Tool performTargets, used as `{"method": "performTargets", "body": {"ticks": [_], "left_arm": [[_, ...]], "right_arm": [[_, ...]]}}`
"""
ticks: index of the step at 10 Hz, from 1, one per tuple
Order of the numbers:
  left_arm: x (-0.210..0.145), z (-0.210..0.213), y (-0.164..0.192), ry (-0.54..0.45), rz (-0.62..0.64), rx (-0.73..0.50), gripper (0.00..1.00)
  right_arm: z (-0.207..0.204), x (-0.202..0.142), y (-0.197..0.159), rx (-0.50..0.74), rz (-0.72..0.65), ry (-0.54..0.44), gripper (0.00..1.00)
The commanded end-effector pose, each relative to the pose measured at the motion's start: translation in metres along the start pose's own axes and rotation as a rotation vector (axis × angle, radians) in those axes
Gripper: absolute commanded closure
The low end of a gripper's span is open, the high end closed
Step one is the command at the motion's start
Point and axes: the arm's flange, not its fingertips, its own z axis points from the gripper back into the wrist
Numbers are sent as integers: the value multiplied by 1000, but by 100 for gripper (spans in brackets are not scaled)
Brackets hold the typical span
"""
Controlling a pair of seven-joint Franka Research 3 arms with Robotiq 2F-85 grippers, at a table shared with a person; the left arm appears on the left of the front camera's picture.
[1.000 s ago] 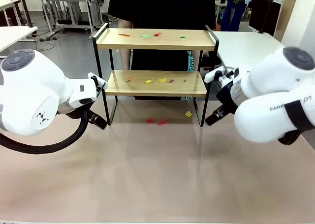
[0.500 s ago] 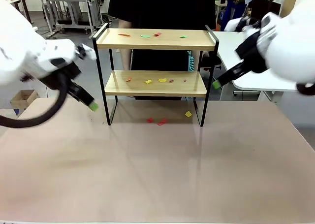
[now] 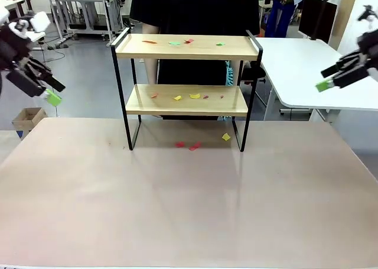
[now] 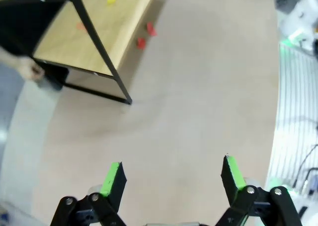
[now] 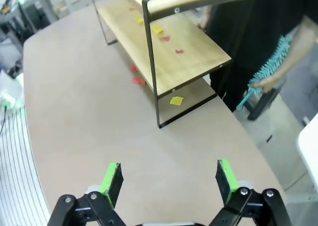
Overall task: Clean the shelf.
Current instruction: Pick up the Duster handed by the human.
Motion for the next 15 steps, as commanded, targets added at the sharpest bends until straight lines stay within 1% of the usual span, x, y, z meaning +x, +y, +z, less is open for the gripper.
{"method": "performTargets", "body": {"ticks": [1, 2, 3, 4, 5, 6, 10, 11, 12, 13, 14, 15], "left_arm": [[-30, -2, 43, -142, -70, -70, 0], [-50, 1, 55, -215, -112, -72, 0], [-69, 0, 63, -268, -154, -58, 0], [-77, -2, 67, -304, -183, -38, 0], [-78, -2, 59, -300, -155, -39, 0], [-80, -1, 58, -260, -142, -13, 0], [-80, -1, 58, -260, -142, -13, 0], [-83, -4, 60, -264, -154, -19, 0], [-87, -4, 81, -334, -137, -34, 0], [-90, -3, 95, -394, -149, -44, 0], [-94, -1, 106, -445, -176, -56, 0], [-99, 0, 118, -481, -200, -44, 0]], "right_arm": [[-4, -29, -56, 112, 75, -66, 0], [0, -51, -72, 132, 86, -110, 0], [3, -70, -85, 143, 88, -146, 0], [5, -80, -96, 139, 57, -174, 0], [3, -82, -98, 125, 14, -168, 0], [10, -81, -71, 115, 73, -161, 0], [10, -81, -71, 115, 73, -161, 0], [9, -79, -79, 120, 67, -152, 0], [13, -86, -98, 192, 78, -193, 0], [16, -93, -117, 229, 79, -247, 0], [19, -99, -134, 221, 90, -306, 0], [21, -103, -148, 244, 110, -358, 0]]}}
